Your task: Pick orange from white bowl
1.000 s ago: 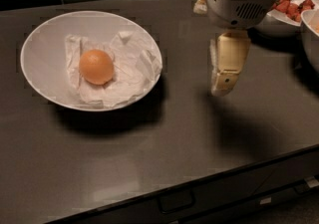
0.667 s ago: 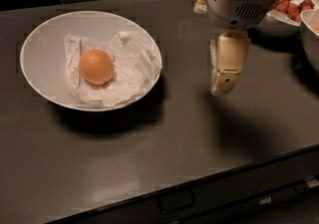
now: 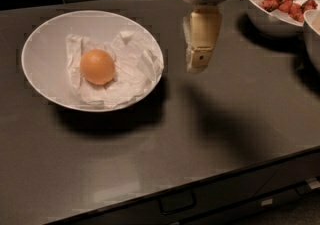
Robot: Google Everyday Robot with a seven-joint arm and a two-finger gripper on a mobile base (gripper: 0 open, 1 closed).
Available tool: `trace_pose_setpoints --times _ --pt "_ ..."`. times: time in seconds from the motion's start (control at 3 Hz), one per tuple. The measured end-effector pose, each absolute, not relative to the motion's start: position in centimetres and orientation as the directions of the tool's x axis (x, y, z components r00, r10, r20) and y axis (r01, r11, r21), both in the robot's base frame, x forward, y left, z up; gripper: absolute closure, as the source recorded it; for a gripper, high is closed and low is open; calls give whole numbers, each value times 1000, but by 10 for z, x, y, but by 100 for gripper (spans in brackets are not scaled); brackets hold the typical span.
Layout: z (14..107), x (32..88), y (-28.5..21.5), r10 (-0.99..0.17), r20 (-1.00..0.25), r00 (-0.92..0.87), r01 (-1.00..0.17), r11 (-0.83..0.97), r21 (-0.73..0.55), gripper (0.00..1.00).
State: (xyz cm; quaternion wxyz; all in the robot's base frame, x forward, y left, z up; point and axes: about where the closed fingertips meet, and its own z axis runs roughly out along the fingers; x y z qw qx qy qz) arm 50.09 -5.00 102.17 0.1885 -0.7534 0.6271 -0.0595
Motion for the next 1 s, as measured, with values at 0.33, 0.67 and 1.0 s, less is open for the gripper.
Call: trace_pose_setpoints --times 0.33,0.67,1.0 --pt "1031 529 1 -928 -172 330 -892 -248 -378 0" --pt "1024 556 34 -885 -231 405 -872 -297 -389 0" --pt "1022 559 39 -880 -235 412 -869 -302 -391 0"
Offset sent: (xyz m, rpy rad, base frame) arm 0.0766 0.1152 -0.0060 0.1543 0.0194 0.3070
